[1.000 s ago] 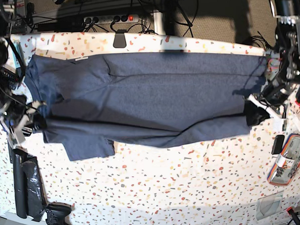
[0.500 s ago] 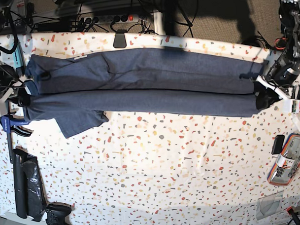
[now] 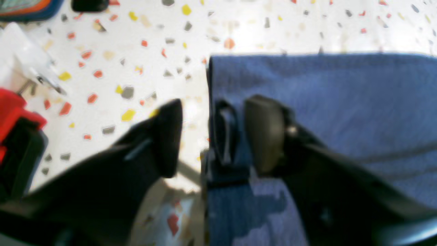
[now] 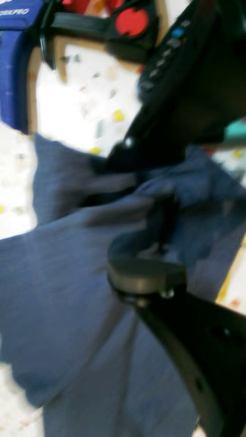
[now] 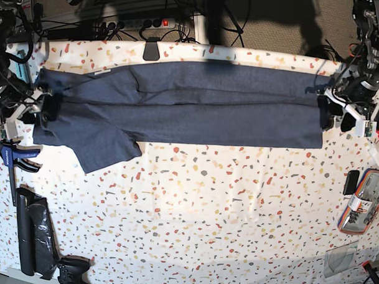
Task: Fold the T-shirt properly
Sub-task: 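Release the hem and move the right gripper to the sleeve end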
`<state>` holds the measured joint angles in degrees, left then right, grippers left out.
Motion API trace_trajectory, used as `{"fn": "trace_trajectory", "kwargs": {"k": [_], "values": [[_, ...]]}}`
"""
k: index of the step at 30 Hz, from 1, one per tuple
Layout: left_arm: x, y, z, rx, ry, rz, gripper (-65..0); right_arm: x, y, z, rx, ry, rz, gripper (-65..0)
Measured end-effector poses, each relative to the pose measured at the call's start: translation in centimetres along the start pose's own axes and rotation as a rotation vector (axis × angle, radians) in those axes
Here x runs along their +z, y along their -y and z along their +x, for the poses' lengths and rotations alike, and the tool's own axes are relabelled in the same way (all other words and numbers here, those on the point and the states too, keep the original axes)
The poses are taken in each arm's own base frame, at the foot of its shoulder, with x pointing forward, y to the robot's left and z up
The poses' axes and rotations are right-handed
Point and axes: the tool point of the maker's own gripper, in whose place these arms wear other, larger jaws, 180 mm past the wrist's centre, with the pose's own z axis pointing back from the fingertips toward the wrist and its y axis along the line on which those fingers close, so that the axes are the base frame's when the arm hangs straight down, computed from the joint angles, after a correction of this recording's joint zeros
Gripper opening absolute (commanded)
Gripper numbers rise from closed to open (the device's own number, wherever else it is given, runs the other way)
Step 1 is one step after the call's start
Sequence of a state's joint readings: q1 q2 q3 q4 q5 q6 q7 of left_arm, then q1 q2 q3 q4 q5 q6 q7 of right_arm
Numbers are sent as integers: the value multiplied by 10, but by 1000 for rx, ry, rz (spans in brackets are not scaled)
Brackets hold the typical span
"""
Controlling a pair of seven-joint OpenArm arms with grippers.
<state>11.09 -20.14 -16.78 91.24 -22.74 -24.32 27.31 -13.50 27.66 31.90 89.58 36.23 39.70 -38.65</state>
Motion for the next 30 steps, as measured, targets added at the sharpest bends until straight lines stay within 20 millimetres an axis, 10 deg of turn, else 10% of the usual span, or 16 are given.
{"fn": "trace_trajectory", "kwargs": {"k": [12, 21, 30], "values": [[0, -14, 9, -3, 43, 75, -302, -53, -36, 79, 84, 40, 117, -237], [1, -14, 8, 0, 42, 74, -302, -126, -41, 49, 106, -227, 142, -283], [1, -14, 8, -1, 42, 74, -302, -147, -29, 29, 113, -394, 120, -316]]}}
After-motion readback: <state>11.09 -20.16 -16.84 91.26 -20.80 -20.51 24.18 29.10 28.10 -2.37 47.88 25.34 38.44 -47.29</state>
